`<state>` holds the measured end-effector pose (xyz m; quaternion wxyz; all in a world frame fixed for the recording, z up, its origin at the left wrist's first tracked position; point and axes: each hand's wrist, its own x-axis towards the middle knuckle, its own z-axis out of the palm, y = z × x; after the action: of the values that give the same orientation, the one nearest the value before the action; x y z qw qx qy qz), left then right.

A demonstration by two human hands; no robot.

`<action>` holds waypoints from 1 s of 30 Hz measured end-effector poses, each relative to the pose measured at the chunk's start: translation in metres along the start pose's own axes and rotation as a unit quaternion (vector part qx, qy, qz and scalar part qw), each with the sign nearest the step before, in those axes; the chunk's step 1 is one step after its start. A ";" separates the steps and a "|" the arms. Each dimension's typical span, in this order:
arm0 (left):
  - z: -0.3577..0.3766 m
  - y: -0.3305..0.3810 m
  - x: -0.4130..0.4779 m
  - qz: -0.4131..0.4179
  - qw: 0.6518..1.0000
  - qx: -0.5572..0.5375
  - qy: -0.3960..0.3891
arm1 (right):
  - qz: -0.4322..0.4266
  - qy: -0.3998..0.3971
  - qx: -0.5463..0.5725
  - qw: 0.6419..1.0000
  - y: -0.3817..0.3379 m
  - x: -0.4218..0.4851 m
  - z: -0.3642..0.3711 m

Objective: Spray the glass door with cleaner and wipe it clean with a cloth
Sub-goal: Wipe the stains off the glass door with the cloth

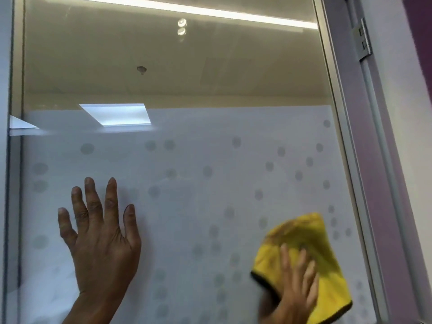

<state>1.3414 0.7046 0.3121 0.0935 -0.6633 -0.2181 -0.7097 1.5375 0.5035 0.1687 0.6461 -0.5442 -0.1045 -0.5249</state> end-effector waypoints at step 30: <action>0.001 -0.004 0.001 0.021 1.000 0.013 0.006 | -0.380 -0.272 -0.010 0.884 -0.144 -0.042 0.046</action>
<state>1.3403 0.7085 0.3123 0.1180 -0.6620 -0.2127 -0.7090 1.4255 0.5855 0.2424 0.3382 -0.5907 -0.4699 -0.5621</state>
